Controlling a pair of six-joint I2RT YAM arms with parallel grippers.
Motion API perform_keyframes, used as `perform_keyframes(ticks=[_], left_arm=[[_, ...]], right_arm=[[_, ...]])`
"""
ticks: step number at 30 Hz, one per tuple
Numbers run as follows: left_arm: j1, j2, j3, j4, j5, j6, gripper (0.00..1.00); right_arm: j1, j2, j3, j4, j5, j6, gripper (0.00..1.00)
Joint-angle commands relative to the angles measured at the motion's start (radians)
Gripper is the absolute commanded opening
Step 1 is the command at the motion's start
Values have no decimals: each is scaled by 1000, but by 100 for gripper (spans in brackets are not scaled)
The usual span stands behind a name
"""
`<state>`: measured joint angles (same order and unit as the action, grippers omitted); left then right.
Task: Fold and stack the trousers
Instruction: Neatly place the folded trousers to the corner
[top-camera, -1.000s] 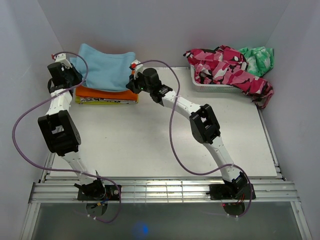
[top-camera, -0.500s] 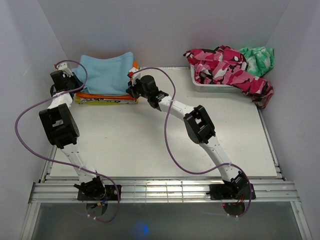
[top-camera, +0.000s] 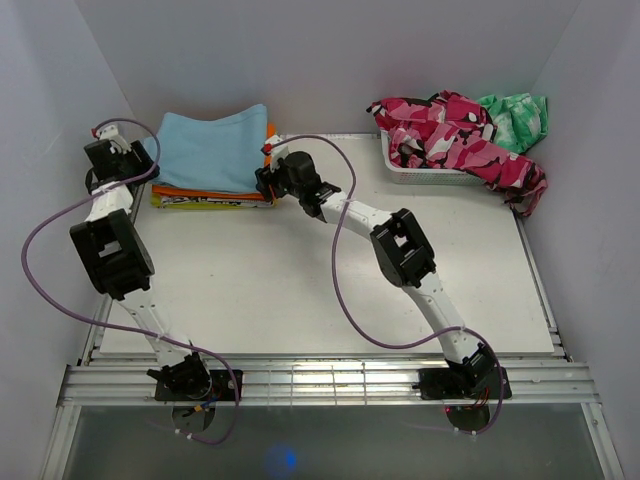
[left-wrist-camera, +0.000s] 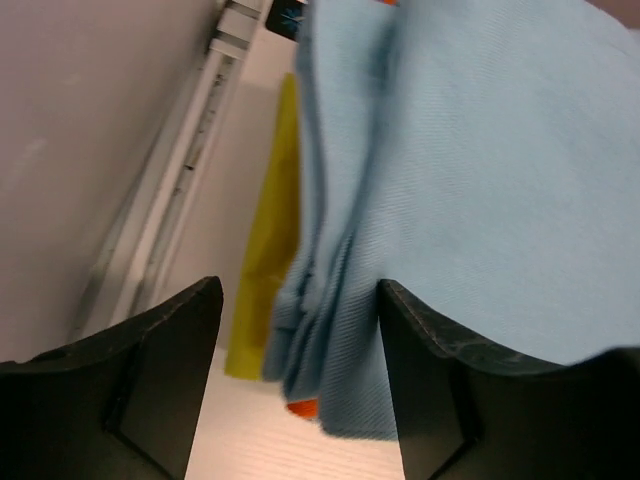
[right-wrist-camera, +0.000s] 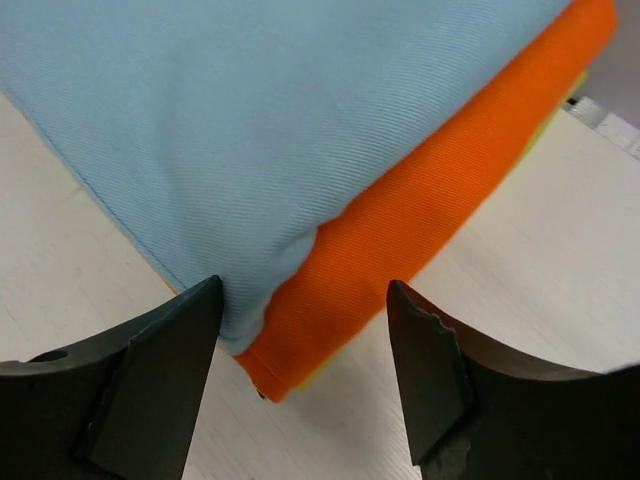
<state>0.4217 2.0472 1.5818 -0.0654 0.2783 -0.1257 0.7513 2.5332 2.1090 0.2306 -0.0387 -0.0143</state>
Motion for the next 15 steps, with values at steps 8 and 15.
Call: perform_keyframes(ticks=[8, 15], left_arm=[[60, -168, 251, -298, 27, 58, 82], [66, -329, 310, -533, 272, 104, 98]], right_arm=[[-43, -368, -133, -80, 108, -93, 90], [-127, -684, -320, -240, 50, -130, 90]])
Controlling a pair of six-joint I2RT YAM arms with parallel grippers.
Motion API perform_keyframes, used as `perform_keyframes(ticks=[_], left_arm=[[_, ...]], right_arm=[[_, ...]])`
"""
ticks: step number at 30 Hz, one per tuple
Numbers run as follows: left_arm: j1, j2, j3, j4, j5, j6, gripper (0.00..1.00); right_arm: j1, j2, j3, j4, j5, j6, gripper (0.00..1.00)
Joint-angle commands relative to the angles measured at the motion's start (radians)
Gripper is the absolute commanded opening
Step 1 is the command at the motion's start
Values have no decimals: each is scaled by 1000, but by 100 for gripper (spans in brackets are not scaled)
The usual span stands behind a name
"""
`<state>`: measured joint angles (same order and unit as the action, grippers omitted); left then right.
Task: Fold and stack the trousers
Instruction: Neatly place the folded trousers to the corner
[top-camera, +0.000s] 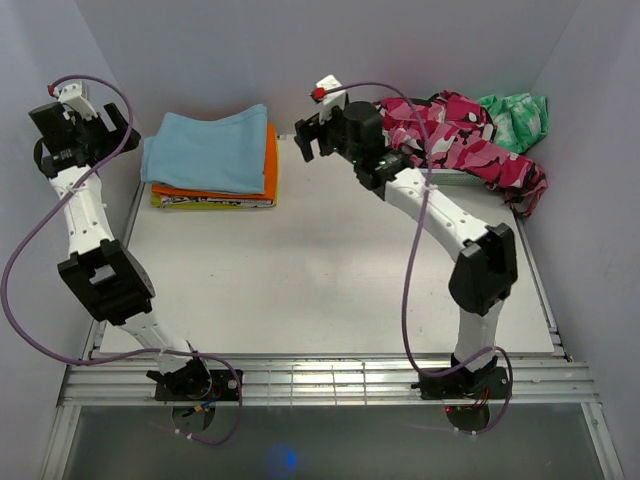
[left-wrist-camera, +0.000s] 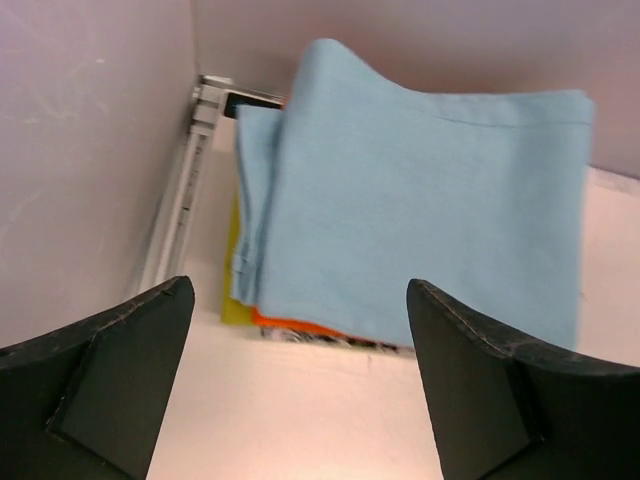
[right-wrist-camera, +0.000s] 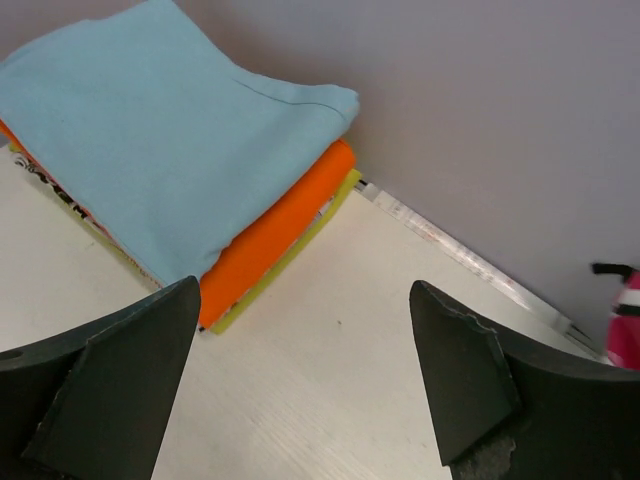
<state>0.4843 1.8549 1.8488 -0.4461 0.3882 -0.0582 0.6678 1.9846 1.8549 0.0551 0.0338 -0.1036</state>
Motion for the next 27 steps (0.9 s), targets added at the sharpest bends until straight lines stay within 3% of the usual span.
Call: perform_keyframes(ticks=[1, 6, 11, 15, 20, 27], left_arm=[[4, -176, 44, -210, 204, 44, 98], [4, -258, 50, -436, 449, 55, 98], [-19, -299, -52, -675, 465, 207, 98], [-64, -374, -264, -692, 388, 314, 98], [-95, -473, -522, -611, 334, 406, 98], [-102, -525, -678, -510, 227, 446, 98]], right_arm=[[-56, -220, -89, -139, -23, -44, 90], [-230, -522, -283, -359, -121, -53, 90], [-447, -775, -540, -497, -234, -128, 90], [-598, -923, -750, -603, -316, -168, 90], [-619, -968, -954, -659, -261, -189, 90], [-712, -1012, -1022, -653, -331, -169, 90]])
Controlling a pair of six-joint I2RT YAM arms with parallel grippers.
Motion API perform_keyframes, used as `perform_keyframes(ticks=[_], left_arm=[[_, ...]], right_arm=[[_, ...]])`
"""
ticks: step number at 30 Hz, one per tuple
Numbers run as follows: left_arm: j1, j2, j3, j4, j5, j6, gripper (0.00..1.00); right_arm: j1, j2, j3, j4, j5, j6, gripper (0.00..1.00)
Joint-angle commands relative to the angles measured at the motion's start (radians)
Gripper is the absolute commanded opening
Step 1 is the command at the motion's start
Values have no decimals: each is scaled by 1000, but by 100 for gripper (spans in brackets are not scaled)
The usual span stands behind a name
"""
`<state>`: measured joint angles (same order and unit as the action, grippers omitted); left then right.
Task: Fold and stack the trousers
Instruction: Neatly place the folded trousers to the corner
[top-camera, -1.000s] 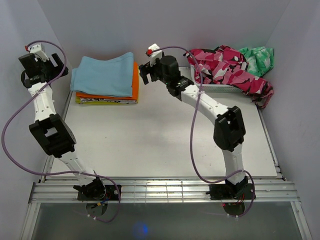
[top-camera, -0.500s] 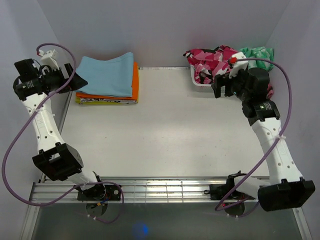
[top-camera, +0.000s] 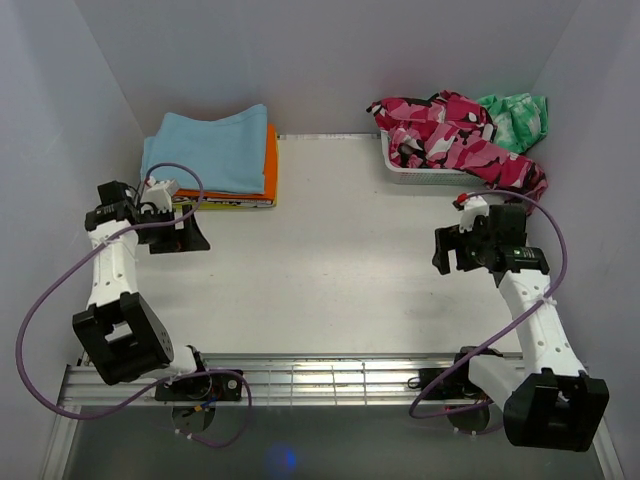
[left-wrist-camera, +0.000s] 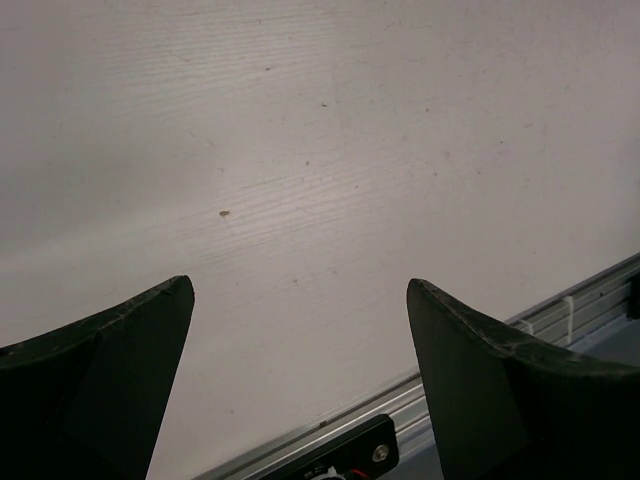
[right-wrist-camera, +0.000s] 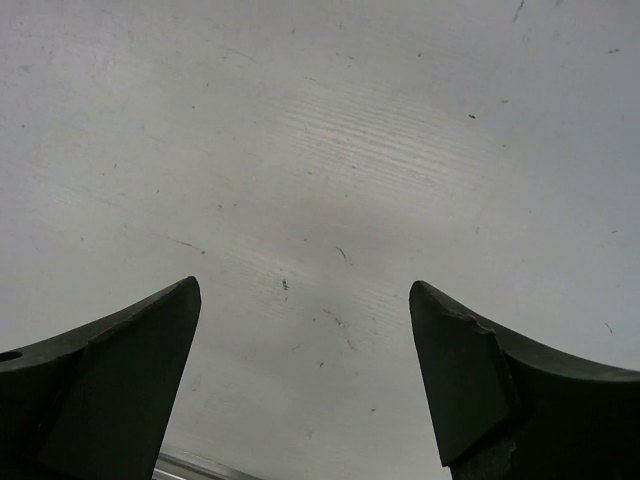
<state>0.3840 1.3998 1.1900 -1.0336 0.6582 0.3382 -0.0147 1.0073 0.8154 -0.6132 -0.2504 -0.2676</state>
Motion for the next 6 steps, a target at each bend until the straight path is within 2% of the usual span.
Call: perform_keyframes(ticks=[1, 6], left_arm=[[-2, -68, -27, 92, -40, 50, 98], [-4, -55, -35, 130, 20, 41, 98]], right_arm=[[-30, -36, 16, 9, -50, -8, 90], [-53, -59, 31, -45, -43, -44, 90]])
